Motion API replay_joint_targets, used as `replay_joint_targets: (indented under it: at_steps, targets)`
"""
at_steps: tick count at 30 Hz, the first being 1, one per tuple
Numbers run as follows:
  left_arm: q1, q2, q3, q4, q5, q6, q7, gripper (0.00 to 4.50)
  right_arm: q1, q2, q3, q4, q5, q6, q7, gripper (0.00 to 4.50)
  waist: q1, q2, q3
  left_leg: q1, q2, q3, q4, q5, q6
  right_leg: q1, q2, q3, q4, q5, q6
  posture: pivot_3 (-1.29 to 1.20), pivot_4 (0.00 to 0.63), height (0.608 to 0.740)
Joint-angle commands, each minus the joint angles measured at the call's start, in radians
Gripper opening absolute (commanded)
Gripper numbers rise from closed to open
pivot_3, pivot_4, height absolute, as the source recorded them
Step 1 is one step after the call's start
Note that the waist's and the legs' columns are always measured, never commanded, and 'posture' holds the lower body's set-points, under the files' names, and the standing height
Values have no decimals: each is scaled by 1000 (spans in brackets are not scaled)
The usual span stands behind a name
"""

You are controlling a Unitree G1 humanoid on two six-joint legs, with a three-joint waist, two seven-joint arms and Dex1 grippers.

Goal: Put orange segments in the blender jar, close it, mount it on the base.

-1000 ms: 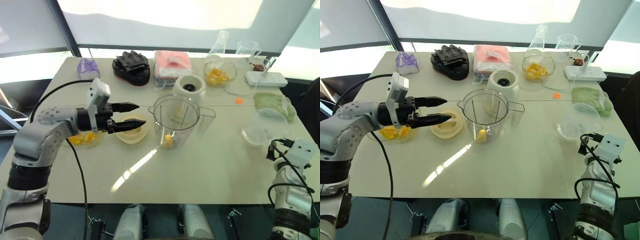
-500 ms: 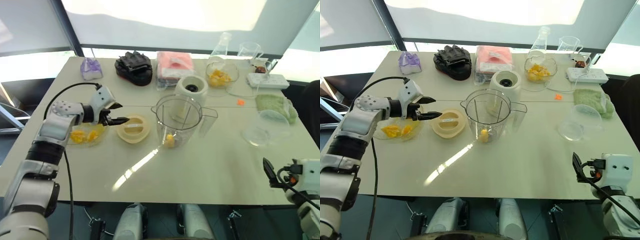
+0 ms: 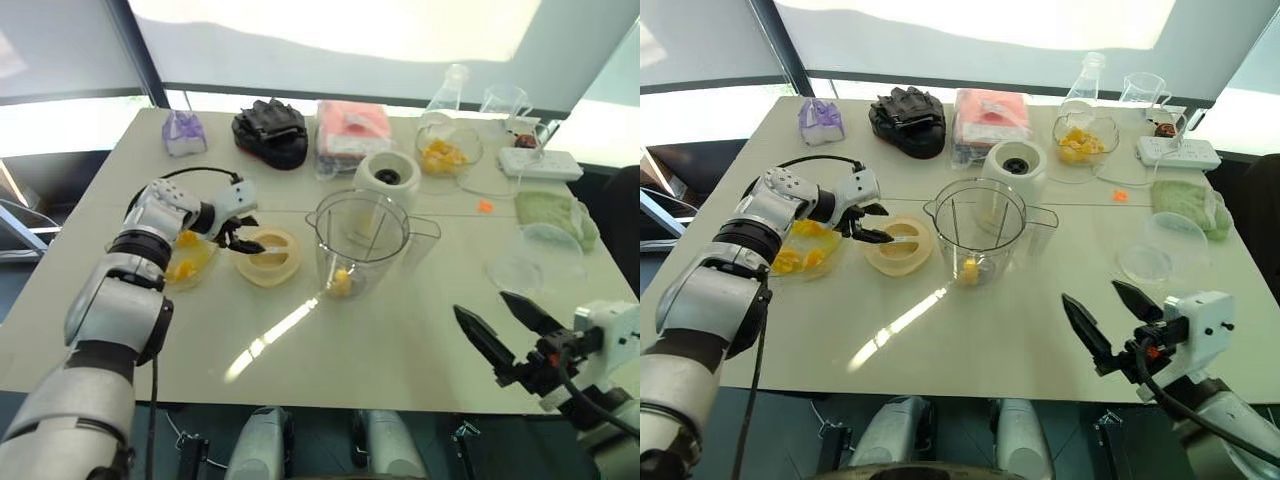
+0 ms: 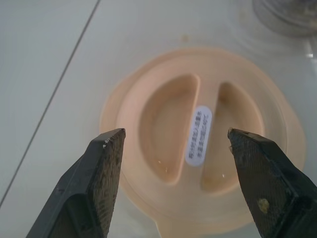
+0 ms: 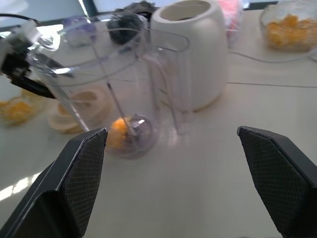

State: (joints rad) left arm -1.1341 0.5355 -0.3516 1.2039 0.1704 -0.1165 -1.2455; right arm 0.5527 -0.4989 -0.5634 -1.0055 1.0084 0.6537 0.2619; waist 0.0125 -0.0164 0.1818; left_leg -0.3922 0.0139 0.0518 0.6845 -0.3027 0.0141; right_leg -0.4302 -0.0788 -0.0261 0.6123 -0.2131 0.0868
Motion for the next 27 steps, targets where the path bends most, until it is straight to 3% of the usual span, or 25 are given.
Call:
replay_joint_targets:
  at_steps: [1,14,27]
  targets:
    - [-36,3,-13,27,54,-52,-16,3440,-29,-36,33,-23,49,-5,-43,4427,2,-2,0,0,0,0,0,0,0,0,0,0,0,0,0,0,150,740]
    - [-54,-105,-14,95,131,-68,37,3440,-92,-68,132,38,-1,-25,-85,4427,2,-5,-1,-1,-1,-1,1,0,0,1,-2,-1,0,0,0,0,150,740]
    - [-49,-122,-15,112,174,-54,34,3440,-105,-47,182,51,-61,-43,-119,4427,0,-5,-1,-1,-1,-1,1,0,0,1,-1,-2,0,0,1,0,150,740]
